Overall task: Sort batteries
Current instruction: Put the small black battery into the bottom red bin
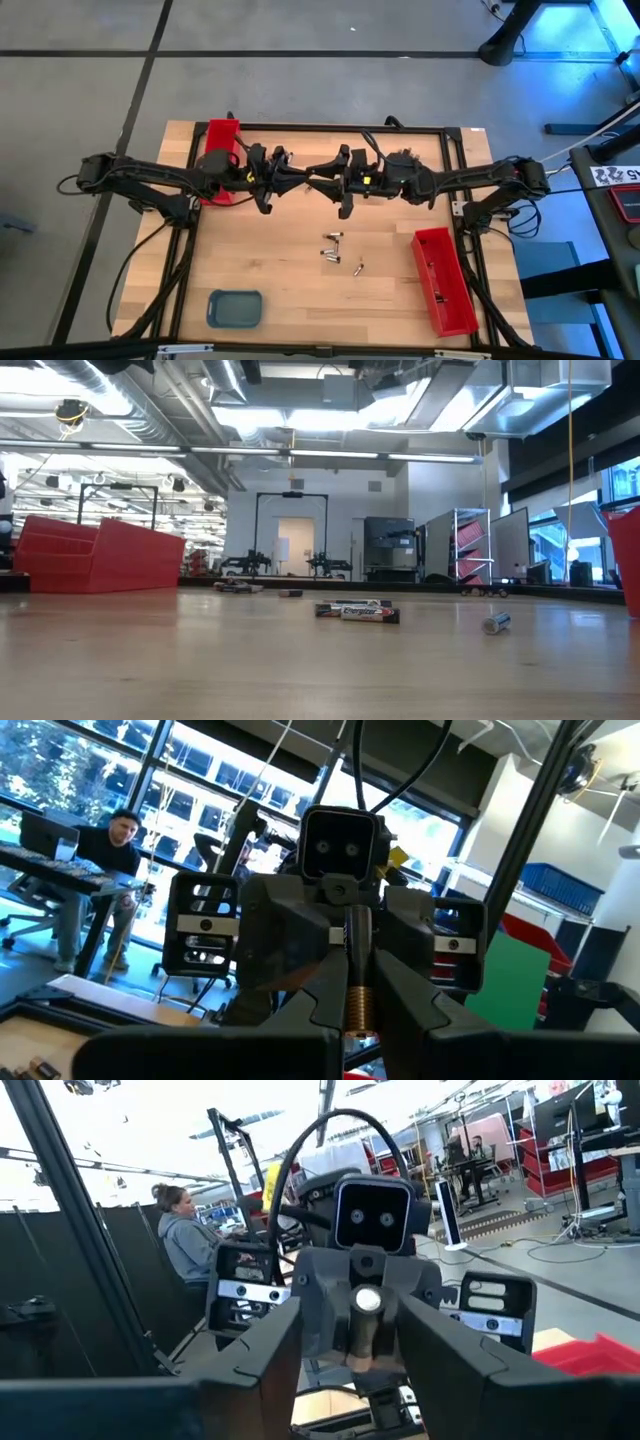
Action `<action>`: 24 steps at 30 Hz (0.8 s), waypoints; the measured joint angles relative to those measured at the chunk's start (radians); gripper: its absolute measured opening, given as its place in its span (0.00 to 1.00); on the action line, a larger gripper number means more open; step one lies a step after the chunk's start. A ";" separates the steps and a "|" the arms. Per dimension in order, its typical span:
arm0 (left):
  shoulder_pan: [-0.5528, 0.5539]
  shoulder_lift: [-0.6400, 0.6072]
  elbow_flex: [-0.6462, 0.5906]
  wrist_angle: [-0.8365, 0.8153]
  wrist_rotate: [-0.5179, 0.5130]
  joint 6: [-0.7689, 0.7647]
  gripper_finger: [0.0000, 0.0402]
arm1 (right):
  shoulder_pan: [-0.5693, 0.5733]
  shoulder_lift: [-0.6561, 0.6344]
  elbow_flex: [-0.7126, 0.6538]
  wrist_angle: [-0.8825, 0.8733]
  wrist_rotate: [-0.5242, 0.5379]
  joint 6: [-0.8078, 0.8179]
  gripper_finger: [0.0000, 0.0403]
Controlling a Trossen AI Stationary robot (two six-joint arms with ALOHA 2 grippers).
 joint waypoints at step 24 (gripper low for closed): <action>0.002 0.000 0.000 -0.185 -0.006 -0.084 0.48 | 0.002 -0.228 0.001 -0.392 0.061 0.070 0.05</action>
